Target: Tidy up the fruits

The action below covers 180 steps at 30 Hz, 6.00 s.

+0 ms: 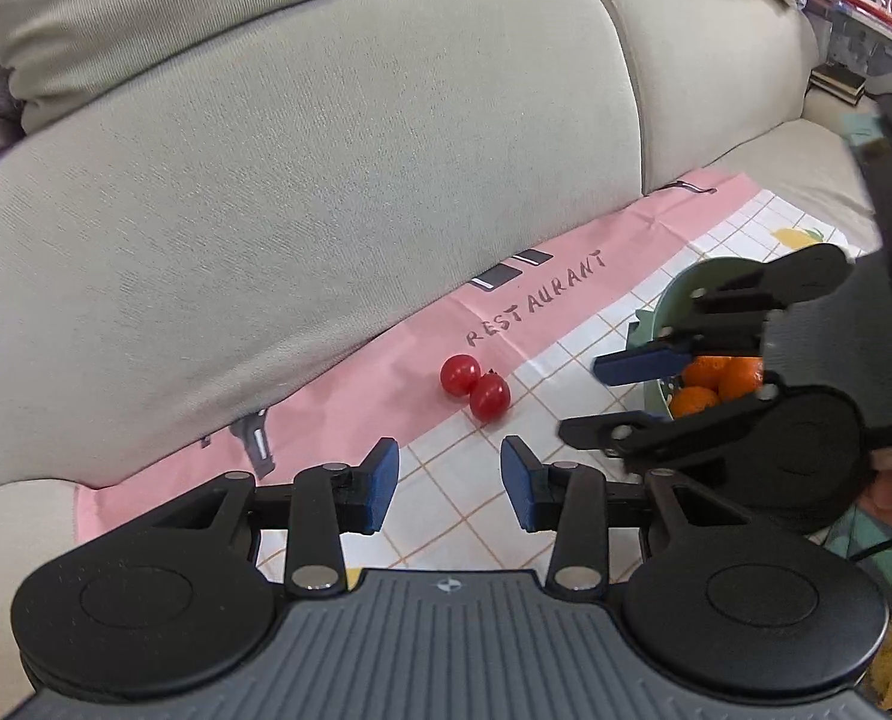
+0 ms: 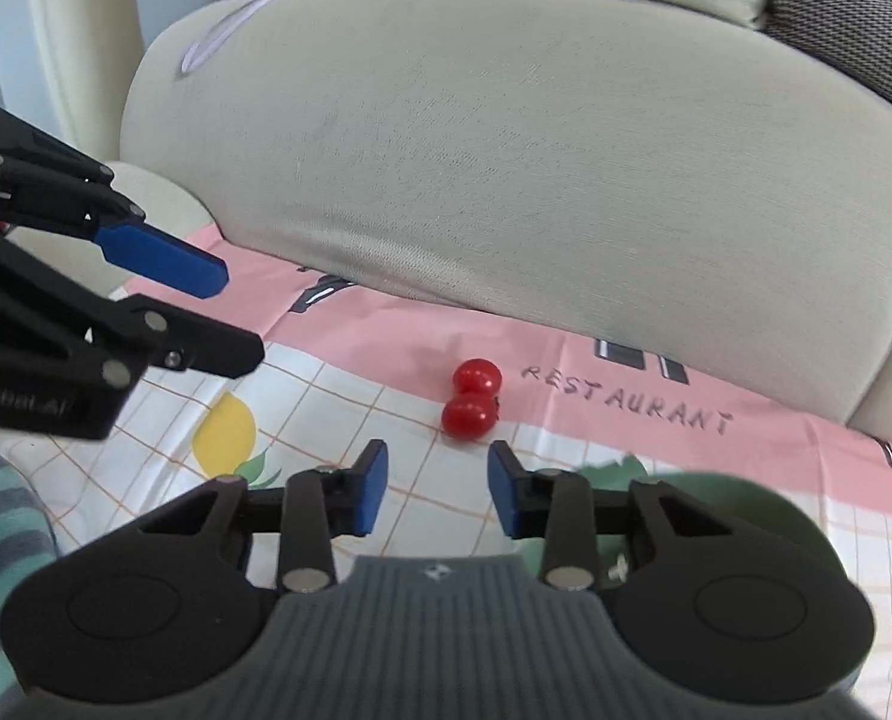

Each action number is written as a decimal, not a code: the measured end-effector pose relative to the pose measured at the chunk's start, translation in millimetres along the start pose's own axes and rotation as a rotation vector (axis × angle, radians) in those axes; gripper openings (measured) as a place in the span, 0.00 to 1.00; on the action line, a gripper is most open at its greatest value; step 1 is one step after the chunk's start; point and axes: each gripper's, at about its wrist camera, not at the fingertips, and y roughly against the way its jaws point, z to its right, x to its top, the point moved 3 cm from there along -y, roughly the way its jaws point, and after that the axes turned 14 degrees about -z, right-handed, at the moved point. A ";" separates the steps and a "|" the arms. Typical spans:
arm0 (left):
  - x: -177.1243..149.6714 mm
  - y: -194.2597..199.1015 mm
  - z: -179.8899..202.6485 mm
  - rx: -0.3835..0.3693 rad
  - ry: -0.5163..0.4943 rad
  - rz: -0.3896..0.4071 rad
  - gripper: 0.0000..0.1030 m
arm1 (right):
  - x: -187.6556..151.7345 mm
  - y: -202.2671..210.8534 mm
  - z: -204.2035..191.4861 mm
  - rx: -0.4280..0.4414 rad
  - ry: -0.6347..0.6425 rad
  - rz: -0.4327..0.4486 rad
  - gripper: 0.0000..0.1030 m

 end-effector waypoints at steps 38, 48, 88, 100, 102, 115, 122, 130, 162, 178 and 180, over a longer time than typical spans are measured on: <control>17.3 -85.8 -27.3 -0.102 0.060 -0.060 0.44 | 53.3 -114.7 32.6 0.119 -0.084 -0.257 0.30; 37.6 -113.4 -13.8 -0.131 0.040 -0.070 0.44 | 58.5 -68.5 68.0 0.020 -0.109 -0.159 0.30; 44.1 -40.3 21.2 -0.159 0.203 0.035 0.31 | 6.5 15.7 78.1 0.109 -0.284 -0.007 0.30; 20.6 17.3 100.6 -0.177 0.113 0.096 0.31 | -75.6 87.7 90.6 0.119 -0.446 0.088 0.30; 18.5 18.6 110.8 -0.186 0.101 0.095 0.31 | -90.0 93.8 94.4 0.108 -0.470 0.094 0.30; 10.6 -16.1 142.4 -0.164 0.086 0.016 0.31 | -134.8 83.8 105.6 0.033 -0.501 0.077 0.30; 15.4 -38.1 146.1 -0.163 0.088 -0.027 0.31 | -135.6 66.6 114.1 -0.011 -0.493 0.063 0.30; 21.0 -59.9 148.4 -0.142 0.078 -0.073 0.31 | -127.3 47.6 123.8 -0.059 -0.474 0.051 0.30; 15.9 -66.6 149.4 -0.150 0.070 -0.106 0.37 | -126.6 36.4 129.0 -0.067 -0.514 0.047 0.32; 3.7 62.3 117.9 0.052 0.127 0.096 0.61 | -108.7 136.6 83.5 -0.085 -0.442 0.225 0.70; -2.2 83.7 112.5 0.106 0.132 0.117 0.66 | -107.0 152.1 72.5 -0.078 -0.422 0.255 0.72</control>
